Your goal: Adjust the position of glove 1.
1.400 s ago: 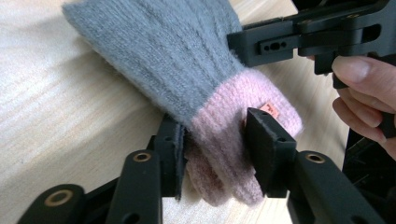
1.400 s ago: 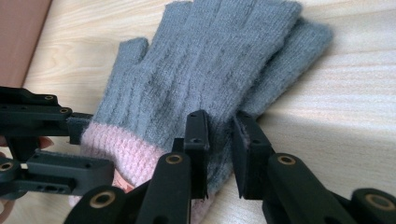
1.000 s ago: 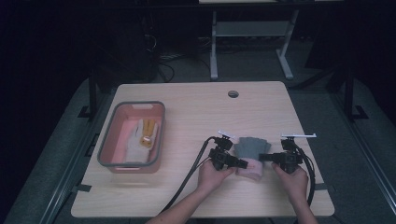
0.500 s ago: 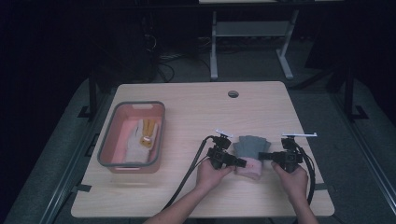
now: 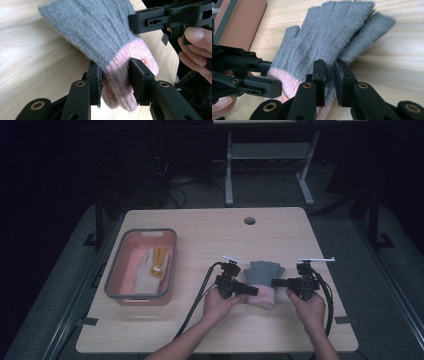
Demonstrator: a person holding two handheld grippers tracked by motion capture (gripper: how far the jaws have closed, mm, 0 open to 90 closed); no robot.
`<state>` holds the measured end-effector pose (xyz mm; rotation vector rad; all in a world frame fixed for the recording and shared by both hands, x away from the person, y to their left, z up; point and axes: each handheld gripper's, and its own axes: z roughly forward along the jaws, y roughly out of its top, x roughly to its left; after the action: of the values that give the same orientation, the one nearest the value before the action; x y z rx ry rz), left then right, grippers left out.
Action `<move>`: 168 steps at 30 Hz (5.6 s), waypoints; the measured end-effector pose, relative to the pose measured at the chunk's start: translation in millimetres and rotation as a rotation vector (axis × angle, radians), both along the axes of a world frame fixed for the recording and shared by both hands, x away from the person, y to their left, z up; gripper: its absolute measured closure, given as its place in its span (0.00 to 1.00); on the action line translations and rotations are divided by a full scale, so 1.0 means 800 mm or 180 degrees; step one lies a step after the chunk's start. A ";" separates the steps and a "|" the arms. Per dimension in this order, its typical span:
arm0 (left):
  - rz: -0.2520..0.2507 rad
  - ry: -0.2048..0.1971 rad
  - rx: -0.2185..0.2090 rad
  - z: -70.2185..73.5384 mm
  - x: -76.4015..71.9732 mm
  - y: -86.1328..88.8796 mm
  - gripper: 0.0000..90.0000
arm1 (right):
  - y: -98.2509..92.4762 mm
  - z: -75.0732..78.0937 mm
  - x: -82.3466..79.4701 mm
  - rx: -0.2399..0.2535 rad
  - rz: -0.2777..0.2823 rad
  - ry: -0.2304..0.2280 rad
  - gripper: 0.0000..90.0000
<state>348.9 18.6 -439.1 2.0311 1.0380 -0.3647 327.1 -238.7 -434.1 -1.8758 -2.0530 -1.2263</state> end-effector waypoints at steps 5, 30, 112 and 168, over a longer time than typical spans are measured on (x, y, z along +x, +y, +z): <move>0.0000 -0.0060 0.0011 0.008 0.000 0.012 0.71 | 0.010 0.006 0.003 0.0030 0.0040 -0.0009 0.88; 0.0136 -0.0185 -0.0058 0.043 -0.004 0.063 0.71 | 0.058 0.044 0.020 0.0030 0.0276 -0.0132 0.88; 0.0717 -0.0439 -0.0226 0.121 -0.006 0.242 0.72 | 0.236 0.126 0.087 0.0048 0.0957 -0.0320 0.88; 0.0929 -0.0455 -0.0218 0.139 -0.005 0.358 0.79 | 0.344 0.140 0.111 0.0400 0.1250 -0.0405 0.88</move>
<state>345.1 304.7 -327.6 1.7844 1.1941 -0.0993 415.9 36.3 -322.5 -1.2884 -2.2072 -1.3541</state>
